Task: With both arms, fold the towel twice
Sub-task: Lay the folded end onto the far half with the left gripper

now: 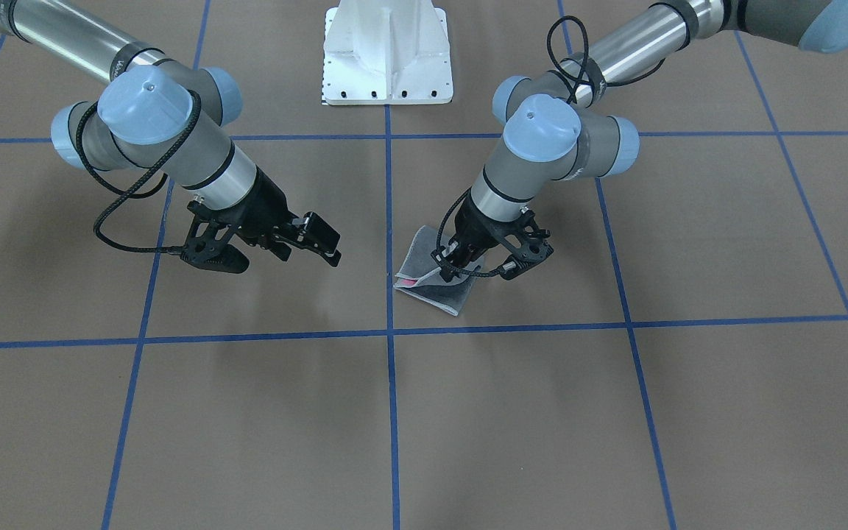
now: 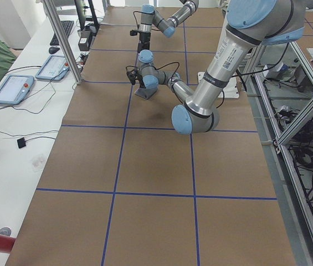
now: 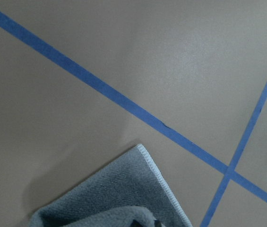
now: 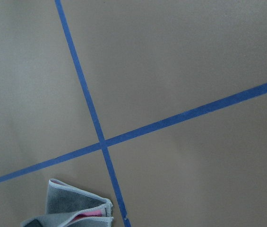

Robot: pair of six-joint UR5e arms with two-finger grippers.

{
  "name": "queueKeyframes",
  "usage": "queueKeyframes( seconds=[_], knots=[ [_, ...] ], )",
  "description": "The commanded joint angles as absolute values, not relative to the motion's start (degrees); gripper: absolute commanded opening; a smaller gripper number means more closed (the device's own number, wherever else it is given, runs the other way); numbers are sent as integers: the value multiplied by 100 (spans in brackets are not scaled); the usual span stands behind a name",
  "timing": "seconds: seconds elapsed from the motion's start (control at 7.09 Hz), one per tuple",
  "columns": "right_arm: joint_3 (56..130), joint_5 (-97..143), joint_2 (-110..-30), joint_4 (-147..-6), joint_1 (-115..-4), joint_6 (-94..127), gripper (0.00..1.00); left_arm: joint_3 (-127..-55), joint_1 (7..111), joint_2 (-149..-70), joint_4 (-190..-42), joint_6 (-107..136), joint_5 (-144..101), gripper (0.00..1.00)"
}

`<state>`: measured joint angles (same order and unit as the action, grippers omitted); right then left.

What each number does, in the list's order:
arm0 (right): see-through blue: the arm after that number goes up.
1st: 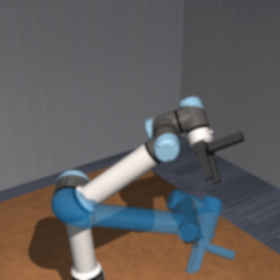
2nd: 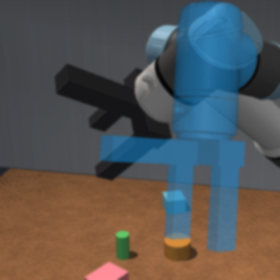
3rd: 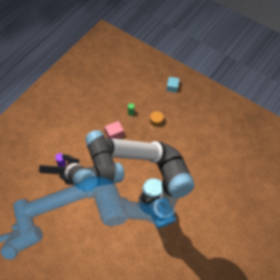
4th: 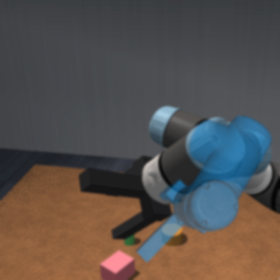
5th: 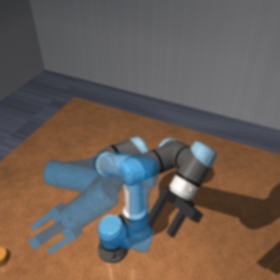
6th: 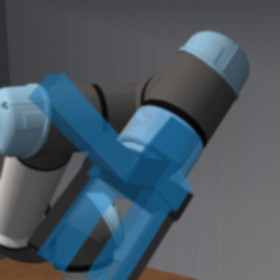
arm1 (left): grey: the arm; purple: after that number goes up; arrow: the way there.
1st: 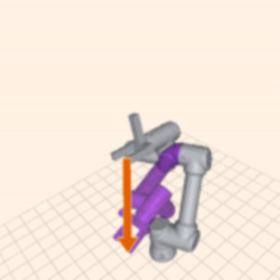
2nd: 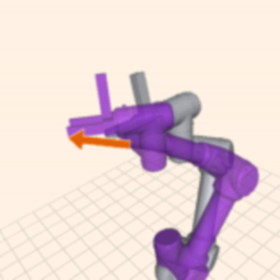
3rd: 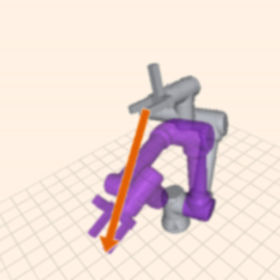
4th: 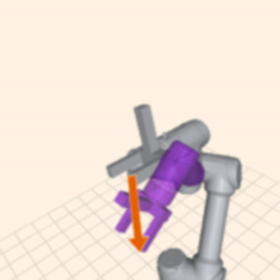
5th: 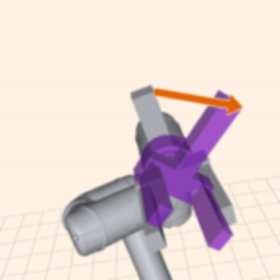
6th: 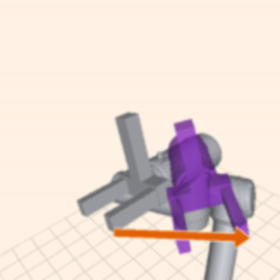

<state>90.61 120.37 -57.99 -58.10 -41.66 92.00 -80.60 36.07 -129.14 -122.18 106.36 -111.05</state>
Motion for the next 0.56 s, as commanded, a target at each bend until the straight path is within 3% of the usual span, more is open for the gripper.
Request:
queueKeyframes(
  seconds=[0.0, 0.42],
  knots=[
    [9053, 12041, -5810, -5810, -4166, 9185, 100, -7621, 3603, -13157, -12515, 10854, -11092, 100],
    [9044, 12032, -5810, -5810, -4166, 9158, 100, -7620, 3700, -13149, -12516, 10837, -11100, 100]
  ],
)
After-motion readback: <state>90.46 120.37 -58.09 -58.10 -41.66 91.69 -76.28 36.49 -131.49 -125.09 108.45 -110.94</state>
